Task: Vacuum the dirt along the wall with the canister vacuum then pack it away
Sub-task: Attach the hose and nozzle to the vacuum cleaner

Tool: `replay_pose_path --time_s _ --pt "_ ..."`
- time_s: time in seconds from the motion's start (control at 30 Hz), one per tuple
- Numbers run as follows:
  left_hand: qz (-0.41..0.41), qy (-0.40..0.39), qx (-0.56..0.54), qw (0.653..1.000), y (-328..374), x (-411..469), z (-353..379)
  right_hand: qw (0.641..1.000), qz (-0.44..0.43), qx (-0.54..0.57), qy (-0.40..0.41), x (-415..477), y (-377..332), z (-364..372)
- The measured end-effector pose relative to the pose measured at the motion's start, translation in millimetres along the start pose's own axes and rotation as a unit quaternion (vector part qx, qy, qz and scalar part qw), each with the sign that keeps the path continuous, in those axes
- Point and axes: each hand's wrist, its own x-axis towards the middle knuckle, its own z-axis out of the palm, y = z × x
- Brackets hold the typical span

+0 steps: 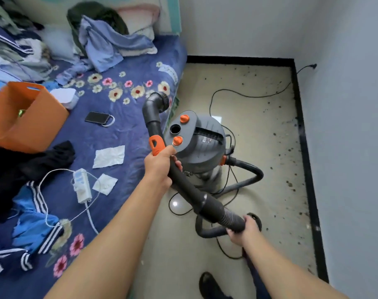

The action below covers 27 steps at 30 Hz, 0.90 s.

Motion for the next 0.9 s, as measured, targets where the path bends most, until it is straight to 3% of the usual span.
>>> replay_pose_path --time_s 0.1,0.27,0.47,0.67,0.77,0.9 --pt "-0.053 -0.005 -0.015 0.998 -10 -6 6 0.992 -0.062 0.108 -0.005 -31 -56 -24" --pt "-0.112 -0.042 -0.054 0.991 -29 -23 43 0.962 -0.136 0.218 -0.090 -86 -156 -57" --pt "-0.178 -0.098 -0.032 0.979 -30 -51 109 0.967 -0.210 0.099 -0.107 -141 -250 -70" --pt "-0.164 -0.148 0.047 0.974 -21 -51 190 0.948 -0.258 -0.028 -0.186 -192 -316 -50" --pt "-0.145 -0.151 0.114 0.971 -19 -33 229 0.936 -0.289 -0.064 -0.189 -210 -374 -26" --pt "-0.140 -0.105 0.119 0.977 -20 -5 290 0.935 -0.284 -0.124 -0.175 -212 -441 26"
